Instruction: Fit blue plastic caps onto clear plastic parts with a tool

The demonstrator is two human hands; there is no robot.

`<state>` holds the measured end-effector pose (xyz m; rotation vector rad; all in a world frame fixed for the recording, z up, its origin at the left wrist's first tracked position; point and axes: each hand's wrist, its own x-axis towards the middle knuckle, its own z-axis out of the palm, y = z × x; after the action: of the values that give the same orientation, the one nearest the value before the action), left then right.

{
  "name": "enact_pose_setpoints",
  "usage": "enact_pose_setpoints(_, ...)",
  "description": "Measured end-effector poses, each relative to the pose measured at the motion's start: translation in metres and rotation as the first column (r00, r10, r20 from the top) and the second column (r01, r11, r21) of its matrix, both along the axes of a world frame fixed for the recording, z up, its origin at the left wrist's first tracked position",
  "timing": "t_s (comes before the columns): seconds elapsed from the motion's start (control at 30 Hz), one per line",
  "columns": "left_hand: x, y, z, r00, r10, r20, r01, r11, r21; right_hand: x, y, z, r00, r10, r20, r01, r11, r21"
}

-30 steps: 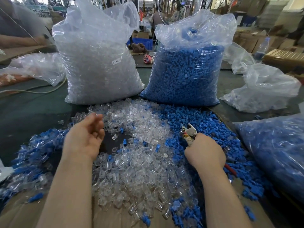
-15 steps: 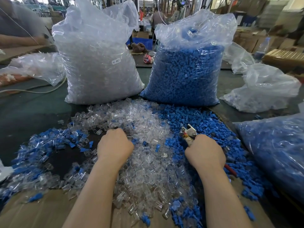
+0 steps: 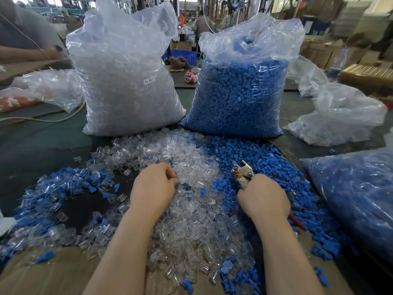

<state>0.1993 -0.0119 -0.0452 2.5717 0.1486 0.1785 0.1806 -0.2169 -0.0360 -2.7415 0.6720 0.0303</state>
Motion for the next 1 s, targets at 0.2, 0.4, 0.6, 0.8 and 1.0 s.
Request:
enact_pose_setpoints(0.2, 0.001, 0.002, 0.000, 0.996, -0.052, -0.067, 0.054, 0.998, 0.024, 0.001, 0.001, 0.001, 0.997, -0.001, 0.077, 0.003, 1.000, -0.019)
enact_pose_setpoints(0.4, 0.003, 0.003, 0.000, 0.993, -0.061, -0.098, 0.062, 0.998, 0.012, 0.003, 0.005, -0.001, 0.980, 0.009, 0.200, -0.019, 0.999, 0.046)
enact_pose_setpoints(0.6, 0.001, 0.002, 0.000, 0.995, -0.062, -0.075, 0.059, 0.998, -0.037, 0.006, 0.003, -0.005, 0.959, 0.085, 0.269, -0.114, 0.989, 0.092)
enact_pose_setpoints(0.8, -0.001, -0.002, 0.009, 0.995, -0.098, -0.005, 0.082, 0.863, -0.498, 0.006, 0.002, -0.003, 0.923, 0.088, 0.375, -0.175, 0.963, 0.205)
enact_pose_setpoints(1.0, -0.003, -0.016, 0.021, 0.986, -0.153, -0.062, 0.020, 0.487, -0.873, 0.004, 0.006, -0.001, 0.873, 0.076, 0.481, -0.232, 0.933, 0.275)
